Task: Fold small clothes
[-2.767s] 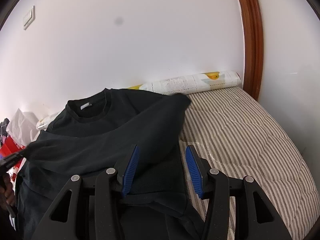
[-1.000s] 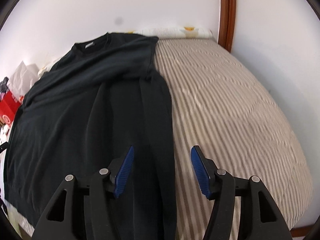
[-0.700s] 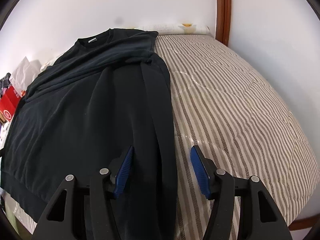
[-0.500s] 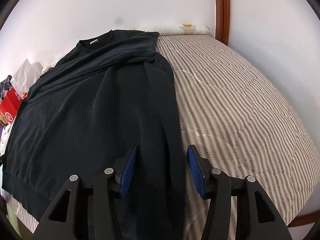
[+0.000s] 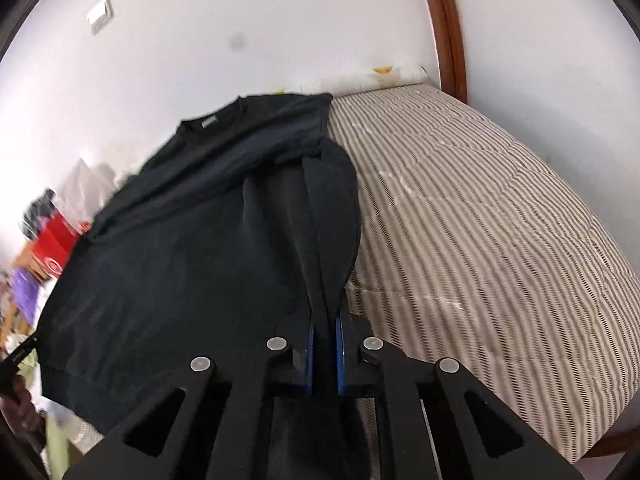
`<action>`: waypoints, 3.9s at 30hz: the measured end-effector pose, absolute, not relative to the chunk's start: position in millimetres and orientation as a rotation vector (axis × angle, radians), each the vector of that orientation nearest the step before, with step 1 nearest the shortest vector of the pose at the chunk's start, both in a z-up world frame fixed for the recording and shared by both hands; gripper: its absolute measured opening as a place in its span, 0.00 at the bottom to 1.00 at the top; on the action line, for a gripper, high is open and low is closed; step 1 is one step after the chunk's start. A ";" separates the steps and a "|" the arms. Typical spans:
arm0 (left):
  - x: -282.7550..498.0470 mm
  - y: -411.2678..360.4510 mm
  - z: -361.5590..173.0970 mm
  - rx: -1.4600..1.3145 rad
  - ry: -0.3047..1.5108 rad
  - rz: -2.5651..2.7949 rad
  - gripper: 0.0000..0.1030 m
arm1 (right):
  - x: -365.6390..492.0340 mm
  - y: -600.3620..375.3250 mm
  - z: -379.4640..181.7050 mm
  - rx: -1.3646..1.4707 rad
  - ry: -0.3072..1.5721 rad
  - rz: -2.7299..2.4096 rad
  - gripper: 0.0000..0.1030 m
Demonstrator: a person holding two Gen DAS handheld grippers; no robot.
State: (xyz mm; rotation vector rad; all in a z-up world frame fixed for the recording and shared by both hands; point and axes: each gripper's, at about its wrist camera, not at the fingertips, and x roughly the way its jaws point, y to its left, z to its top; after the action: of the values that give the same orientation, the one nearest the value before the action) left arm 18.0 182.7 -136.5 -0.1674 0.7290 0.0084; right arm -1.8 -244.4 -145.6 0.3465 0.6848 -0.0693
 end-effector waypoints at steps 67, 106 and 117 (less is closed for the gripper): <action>221.0 206.7 -127.6 -0.177 0.715 0.109 0.53 | 196.6 -282.3 -91.7 0.229 0.588 -0.134 0.34; 178.3 214.6 -154.9 -0.206 0.814 0.038 0.12 | 170.4 -299.1 -147.6 0.440 0.729 -0.012 0.12; 111.9 203.5 -150.5 -0.186 0.833 -0.007 0.12 | 101.0 -303.2 -144.8 0.438 0.723 -0.001 0.12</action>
State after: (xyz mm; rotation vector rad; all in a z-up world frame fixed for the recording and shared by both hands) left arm 111.9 203.5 -150.5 -0.1857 0.8332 -0.0065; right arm 101.0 -303.2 -144.8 0.4377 0.7234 -0.0011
